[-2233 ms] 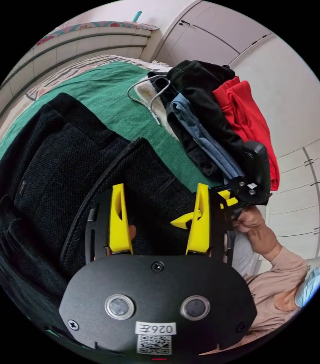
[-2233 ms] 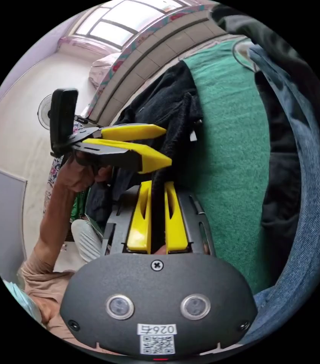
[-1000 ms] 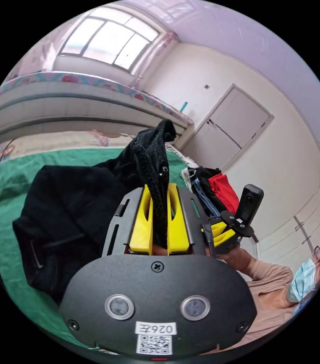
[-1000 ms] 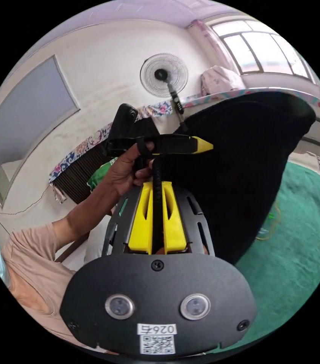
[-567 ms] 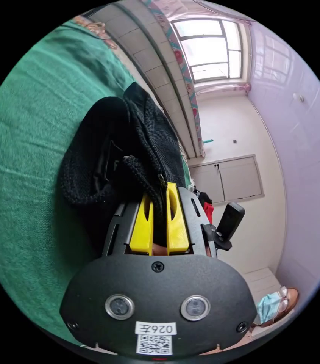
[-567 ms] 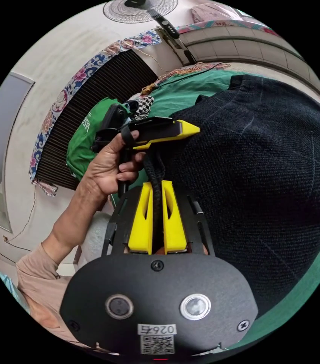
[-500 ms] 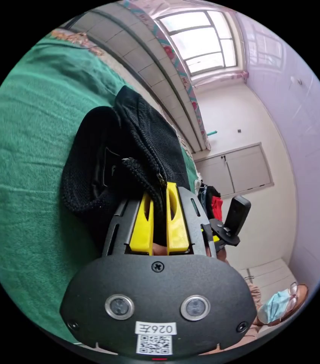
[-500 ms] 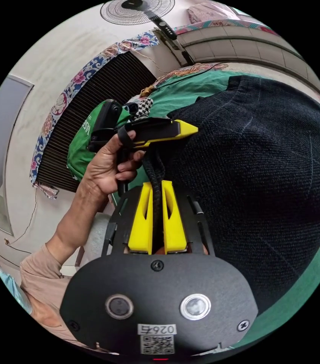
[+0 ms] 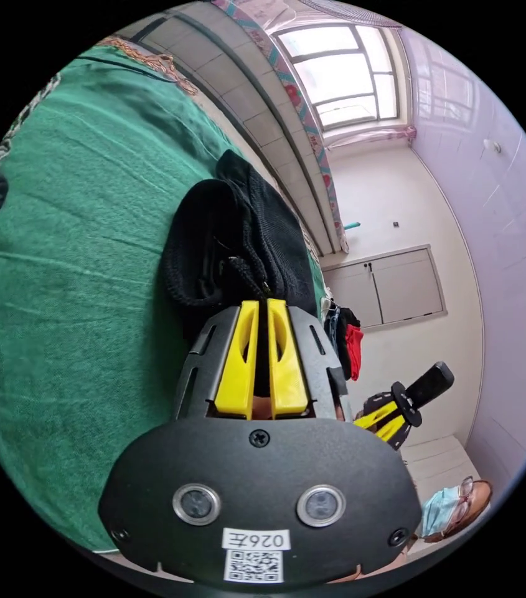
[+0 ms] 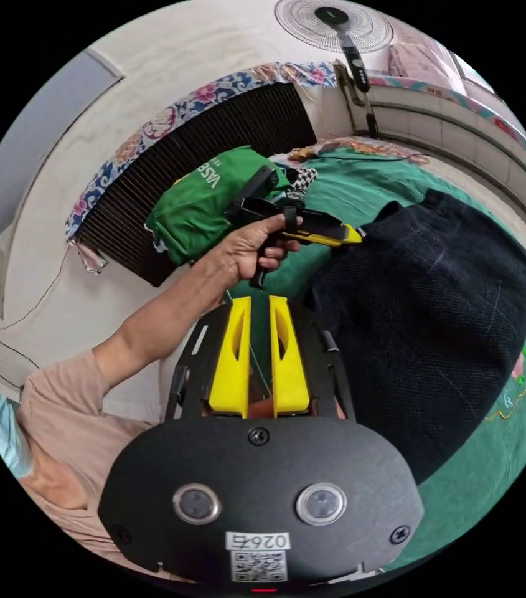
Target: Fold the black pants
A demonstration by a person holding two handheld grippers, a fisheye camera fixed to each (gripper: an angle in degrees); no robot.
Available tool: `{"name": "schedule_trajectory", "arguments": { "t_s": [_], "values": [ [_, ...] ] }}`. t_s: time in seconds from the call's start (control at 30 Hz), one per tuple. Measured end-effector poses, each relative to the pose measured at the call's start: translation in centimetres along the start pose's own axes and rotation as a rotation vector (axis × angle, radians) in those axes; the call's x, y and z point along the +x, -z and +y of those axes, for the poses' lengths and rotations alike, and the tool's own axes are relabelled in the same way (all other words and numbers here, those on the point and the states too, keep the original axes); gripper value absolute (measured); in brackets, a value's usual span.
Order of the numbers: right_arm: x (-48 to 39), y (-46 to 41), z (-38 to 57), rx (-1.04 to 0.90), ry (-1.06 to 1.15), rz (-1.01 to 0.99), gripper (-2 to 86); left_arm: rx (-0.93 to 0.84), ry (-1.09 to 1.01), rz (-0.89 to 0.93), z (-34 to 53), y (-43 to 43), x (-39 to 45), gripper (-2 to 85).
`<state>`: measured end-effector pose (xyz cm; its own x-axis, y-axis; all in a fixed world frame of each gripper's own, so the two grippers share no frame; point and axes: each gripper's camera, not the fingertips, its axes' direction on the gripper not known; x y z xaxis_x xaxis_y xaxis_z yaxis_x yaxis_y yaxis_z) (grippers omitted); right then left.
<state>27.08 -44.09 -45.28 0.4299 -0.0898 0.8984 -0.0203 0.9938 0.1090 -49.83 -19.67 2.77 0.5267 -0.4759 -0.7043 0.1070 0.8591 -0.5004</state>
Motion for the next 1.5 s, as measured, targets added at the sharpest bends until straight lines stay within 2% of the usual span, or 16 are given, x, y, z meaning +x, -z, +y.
{"name": "schedule_trajectory", "arguments": {
  "t_s": [0.1,0.17,0.23,0.3,0.37,0.43,0.5,0.57,0.7,0.87,0.93,1.0,1.03,1.2,1.37,1.5],
  "values": [
    [-1.5,2.1,2.5,0.048,0.027,0.143,0.6,0.081,0.006,-0.093,1.4,1.1,0.7,-0.6],
    [-1.3,2.2,4.5,0.057,0.015,0.346,-0.2,0.213,-0.035,-0.14,3.0,2.7,2.8,-0.8],
    [-0.2,1.2,5.6,0.039,-0.025,0.425,-0.7,0.265,-0.118,-0.127,3.9,2.6,5.3,-0.9],
    [1.3,-0.4,6.6,0.023,-0.087,0.366,-0.8,0.25,-0.202,-0.097,4.2,0.7,7.8,-1.0],
    [2.3,-4.3,7.7,-0.028,-0.145,0.194,-0.9,0.145,-0.322,-0.099,3.9,-4.4,11.3,-1.0],
    [1.8,-7.1,8.8,-0.031,-0.174,0.233,-0.9,-0.002,-0.404,-0.178,3.4,-10.0,13.6,-1.0],
    [0.4,-7.2,9.9,0.033,-0.142,0.295,-0.9,-0.221,-0.48,-0.319,3.0,-16.5,15.1,-0.9],
    [-1.0,-6.1,10.9,-0.014,-0.06,0.286,-0.9,-0.459,-0.597,-0.58,3.5,-23.8,16.2,-0.8],
    [-1.5,-1.2,15.2,0.037,-0.047,0.364,-0.9,-0.418,-0.621,-0.646,3.4,-24.8,19.6,-0.7],
    [2.2,4.5,22.5,0.184,-0.231,0.514,-0.9,-0.304,-0.893,-0.266,8.2,-23.3,25.8,-0.8],
    [4.4,3.6,23.8,0.146,-0.264,0.432,-0.9,-0.444,-0.943,-0.251,9.6,-26.1,25.5,-0.8],
    [5.7,2.3,25.1,0.123,-0.256,0.364,-0.9,-0.691,-0.893,-0.513,10.9,-30.6,22.6,-0.8],
    [6.2,2.0,25.9,0.137,-0.257,0.307,-0.9,-0.699,-0.899,-0.525,11.7,-31.5,21.1,-0.9],
    [7.6,3.4,28.8,0.221,-0.305,0.221,-0.9,-0.559,-0.74,-0.37,10.8,-26.9,19.6,-1.0],
    [9.6,5.0,32.4,0.331,-0.37,0.214,-0.9,-0.296,-0.657,-0.223,10.7,-22.4,17.3,-0.9],
    [10.8,5.8,33.7,0.346,-0.383,0.215,-0.8,-0.191,-0.53,-0.237,9.7,-21.9,14.9,-0.5]
  ]
}}
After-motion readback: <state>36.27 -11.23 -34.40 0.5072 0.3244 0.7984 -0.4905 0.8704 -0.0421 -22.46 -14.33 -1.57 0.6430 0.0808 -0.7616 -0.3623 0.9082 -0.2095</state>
